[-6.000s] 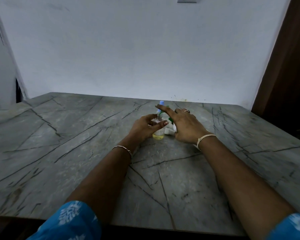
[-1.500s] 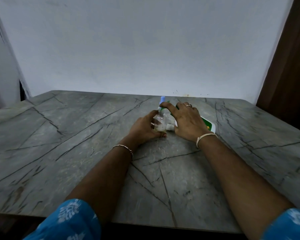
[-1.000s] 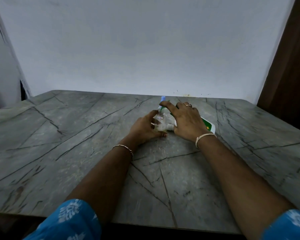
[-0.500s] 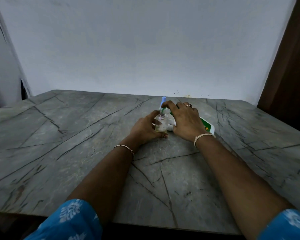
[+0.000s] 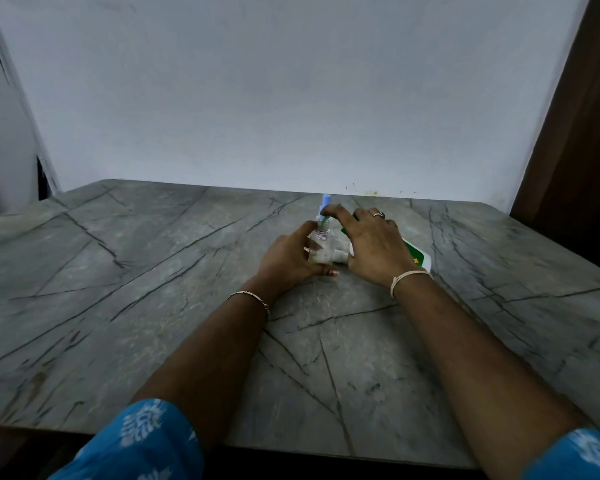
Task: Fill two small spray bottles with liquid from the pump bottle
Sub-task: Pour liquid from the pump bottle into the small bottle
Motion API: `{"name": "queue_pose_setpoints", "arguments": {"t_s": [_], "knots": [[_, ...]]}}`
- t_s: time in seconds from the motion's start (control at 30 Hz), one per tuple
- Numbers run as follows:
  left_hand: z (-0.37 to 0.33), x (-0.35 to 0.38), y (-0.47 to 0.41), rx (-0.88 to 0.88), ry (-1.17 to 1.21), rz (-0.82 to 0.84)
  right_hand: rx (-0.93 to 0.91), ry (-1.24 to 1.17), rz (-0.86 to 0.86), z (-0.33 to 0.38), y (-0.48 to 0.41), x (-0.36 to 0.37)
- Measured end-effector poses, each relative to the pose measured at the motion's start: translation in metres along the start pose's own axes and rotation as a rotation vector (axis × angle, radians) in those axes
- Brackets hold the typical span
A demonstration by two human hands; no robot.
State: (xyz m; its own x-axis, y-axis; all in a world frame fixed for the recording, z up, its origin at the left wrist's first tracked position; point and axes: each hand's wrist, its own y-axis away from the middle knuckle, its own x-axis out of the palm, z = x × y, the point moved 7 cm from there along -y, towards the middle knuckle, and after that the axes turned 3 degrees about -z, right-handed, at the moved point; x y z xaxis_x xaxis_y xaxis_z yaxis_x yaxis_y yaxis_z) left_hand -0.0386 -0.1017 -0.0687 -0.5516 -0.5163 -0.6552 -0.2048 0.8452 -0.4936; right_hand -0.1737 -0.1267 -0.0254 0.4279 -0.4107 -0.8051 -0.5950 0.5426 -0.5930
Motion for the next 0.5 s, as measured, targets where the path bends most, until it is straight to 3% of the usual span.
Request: {"name": "queue_pose_setpoints", "arguments": {"t_s": [0.5], "knots": [[0.0019, -0.0003, -0.0019, -0.003, -0.006, 0.0, 0.022, -0.021, -0.009, 0.0027, -0.0038, 0.0026]]}}
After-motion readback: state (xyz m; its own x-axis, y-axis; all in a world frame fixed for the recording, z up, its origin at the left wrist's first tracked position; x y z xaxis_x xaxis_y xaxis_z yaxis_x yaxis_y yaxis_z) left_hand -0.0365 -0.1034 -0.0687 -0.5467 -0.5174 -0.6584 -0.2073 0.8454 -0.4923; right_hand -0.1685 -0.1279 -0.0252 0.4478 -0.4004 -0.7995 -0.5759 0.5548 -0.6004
